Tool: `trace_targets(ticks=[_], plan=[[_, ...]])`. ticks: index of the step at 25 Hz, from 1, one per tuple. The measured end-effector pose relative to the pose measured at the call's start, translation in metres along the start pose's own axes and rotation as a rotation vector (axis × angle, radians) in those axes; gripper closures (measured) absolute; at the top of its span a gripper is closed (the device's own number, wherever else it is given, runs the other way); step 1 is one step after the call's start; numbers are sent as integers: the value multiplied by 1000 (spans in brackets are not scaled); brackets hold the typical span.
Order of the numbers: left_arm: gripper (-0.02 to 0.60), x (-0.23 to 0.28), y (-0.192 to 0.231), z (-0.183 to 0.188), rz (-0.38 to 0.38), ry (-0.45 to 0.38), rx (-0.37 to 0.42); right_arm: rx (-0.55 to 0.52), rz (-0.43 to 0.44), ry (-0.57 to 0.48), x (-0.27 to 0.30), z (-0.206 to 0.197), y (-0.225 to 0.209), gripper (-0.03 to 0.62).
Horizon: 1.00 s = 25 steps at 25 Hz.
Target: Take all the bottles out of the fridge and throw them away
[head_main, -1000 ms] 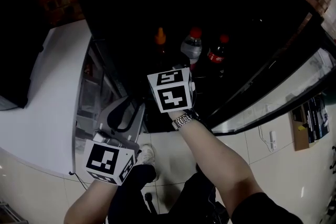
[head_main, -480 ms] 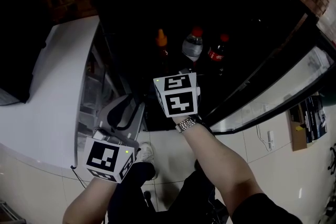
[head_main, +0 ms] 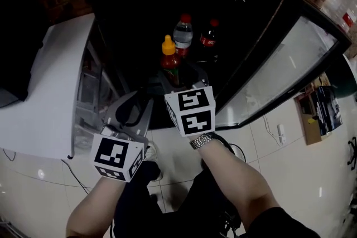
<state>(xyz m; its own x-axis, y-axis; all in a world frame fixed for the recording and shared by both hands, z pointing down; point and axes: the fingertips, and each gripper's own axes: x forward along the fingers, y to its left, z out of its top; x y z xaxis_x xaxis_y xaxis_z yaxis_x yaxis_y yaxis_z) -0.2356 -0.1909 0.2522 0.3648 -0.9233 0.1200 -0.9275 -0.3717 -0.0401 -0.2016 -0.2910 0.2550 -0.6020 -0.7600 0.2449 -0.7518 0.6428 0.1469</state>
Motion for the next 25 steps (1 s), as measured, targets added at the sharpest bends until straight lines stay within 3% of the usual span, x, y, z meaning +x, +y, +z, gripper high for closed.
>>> trace_targets(ticks=[7,12,19,25], plan=[[491,15,-59,-18,-69,32,4,18,-36,24,-74,-38,-24,353],[491,24,-122,-42,-170,87,8,61,-84,85,-137,-86,-44,353],[491,44,-224,-79,-331,139,35,124,-153,165,-216,-165,-81,353],[491,45,-301,-136,-444,219,35,201,-215,254,-275,-251,-98,353]])
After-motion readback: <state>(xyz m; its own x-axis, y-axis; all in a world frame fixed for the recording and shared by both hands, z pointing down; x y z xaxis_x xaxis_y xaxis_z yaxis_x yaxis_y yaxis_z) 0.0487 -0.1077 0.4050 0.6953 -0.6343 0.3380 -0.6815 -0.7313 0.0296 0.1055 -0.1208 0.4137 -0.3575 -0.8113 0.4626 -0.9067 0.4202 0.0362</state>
